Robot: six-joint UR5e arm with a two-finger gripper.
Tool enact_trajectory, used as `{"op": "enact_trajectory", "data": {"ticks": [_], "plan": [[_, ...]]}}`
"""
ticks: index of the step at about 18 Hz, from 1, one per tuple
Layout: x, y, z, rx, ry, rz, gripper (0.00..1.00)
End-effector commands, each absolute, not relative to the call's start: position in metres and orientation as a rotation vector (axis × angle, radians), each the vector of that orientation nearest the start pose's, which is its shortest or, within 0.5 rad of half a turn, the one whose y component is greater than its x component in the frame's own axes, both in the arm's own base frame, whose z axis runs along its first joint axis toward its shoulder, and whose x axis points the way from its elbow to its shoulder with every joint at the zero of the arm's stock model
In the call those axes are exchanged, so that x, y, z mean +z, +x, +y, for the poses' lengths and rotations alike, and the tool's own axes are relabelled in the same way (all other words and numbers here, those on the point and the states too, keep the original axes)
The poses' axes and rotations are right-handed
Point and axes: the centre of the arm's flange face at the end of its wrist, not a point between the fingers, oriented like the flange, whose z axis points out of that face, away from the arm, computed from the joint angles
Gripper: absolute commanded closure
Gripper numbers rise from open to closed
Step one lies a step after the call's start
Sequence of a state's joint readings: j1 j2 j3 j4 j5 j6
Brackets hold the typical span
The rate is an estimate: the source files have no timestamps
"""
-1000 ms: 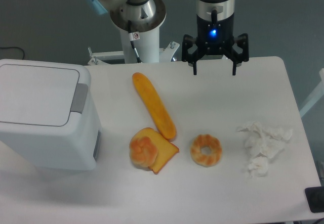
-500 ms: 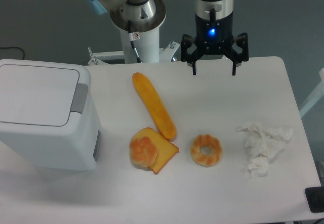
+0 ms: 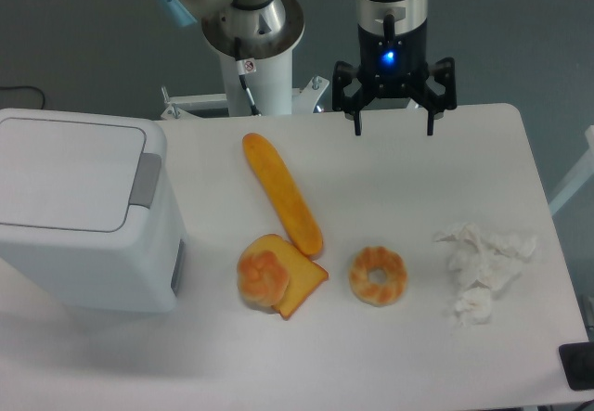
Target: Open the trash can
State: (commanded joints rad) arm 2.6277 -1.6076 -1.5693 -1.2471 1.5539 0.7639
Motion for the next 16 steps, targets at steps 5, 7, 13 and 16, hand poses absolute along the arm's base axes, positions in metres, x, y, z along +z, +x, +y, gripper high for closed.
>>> {"op": "enact_trajectory", "data": {"ticks": [5, 7, 13, 16], "plan": [[0.5005, -0.3974, 0.3791, 0.309, -2.913, -0.427, 0.0], [0.5005, -0.3973, 0.3793, 0.308, -2.912, -0.426, 0.0], [0.4988, -0.3984, 0.3795, 0.307, -2.916, -0.427, 0.0], [0.4962, -0.3992, 0.3796, 0.303, -2.922, -0.431, 0.0]]}}
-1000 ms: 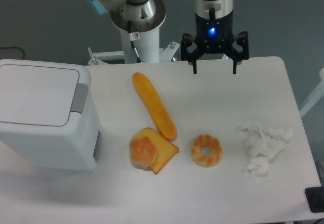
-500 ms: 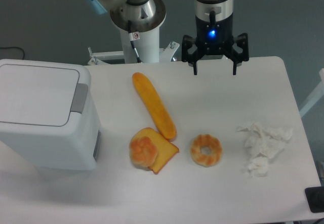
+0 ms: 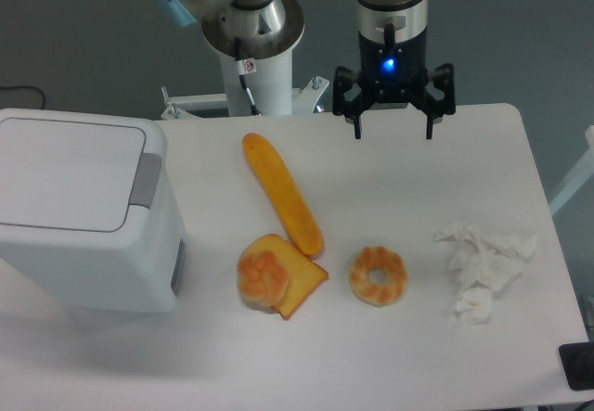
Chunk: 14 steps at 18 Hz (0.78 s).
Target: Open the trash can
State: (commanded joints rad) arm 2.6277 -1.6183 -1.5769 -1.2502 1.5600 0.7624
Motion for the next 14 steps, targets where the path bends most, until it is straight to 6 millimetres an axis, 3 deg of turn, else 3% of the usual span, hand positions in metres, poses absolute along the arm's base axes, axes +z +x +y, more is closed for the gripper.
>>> {"op": "enact_trajectory", "data": {"ticks": [14], "plan": [[0.4884, -0.3974, 0.3786, 0.286, -2.934, -0.431, 0.0]]}}
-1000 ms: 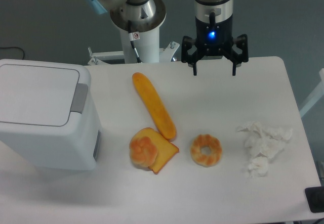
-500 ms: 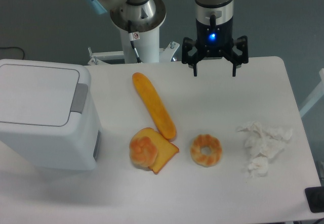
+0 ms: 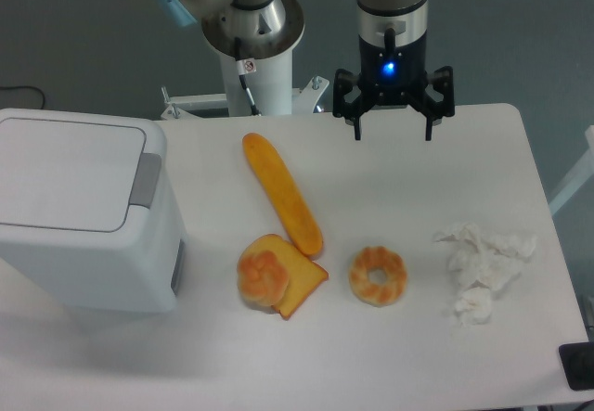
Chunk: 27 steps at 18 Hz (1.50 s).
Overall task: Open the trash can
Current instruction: 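Move the gripper over to the white trash can's lid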
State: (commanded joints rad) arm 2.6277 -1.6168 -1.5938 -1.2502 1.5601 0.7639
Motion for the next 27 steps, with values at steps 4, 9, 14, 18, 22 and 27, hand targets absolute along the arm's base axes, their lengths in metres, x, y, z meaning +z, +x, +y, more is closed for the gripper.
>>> {"op": "enact_trajectory", "data": {"ticks": [4, 9, 14, 18, 22, 27], "plan": [[0.484, -0.399, 0.381, 0.271, -2.935, -0.43, 0.0], [0.474, -0.405, 0.385, 0.255, -2.943, -0.424, 0.0], [0.463, -0.413, 0.391, 0.233, -2.953, -0.423, 0.0], [0.452, -0.414, 0.395, 0.169, -2.938, -0.422, 0.0], [0.434, -0.421, 0.405, 0.012, -2.863, -0.42, 0.0], [0.441, -0.418, 0.407, 0.002, -2.843, -0.425, 0.0]]}}
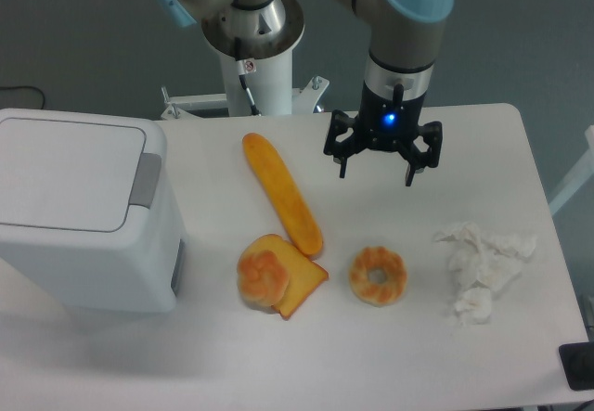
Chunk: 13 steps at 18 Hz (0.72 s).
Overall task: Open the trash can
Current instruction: 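Move the gripper over to the white trash can's lid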
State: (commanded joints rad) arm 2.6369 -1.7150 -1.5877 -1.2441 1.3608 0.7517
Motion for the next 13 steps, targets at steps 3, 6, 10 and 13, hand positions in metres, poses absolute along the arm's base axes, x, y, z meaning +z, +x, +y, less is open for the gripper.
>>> {"op": "enact_trajectory", "data": {"ticks": [3, 6, 10, 13], "plan": [[0.45, -0.411, 0.412, -0.006, -2.811, -0.434, 0.0], [0.466, -0.408, 0.41, 0.021, -2.782, -0.566, 0.0], [0.477, -0.389, 0.432, -0.049, -2.712, -0.621, 0.0], [0.481, -0.368, 0.451, -0.107, -2.674, -0.71, 0.0]]}}
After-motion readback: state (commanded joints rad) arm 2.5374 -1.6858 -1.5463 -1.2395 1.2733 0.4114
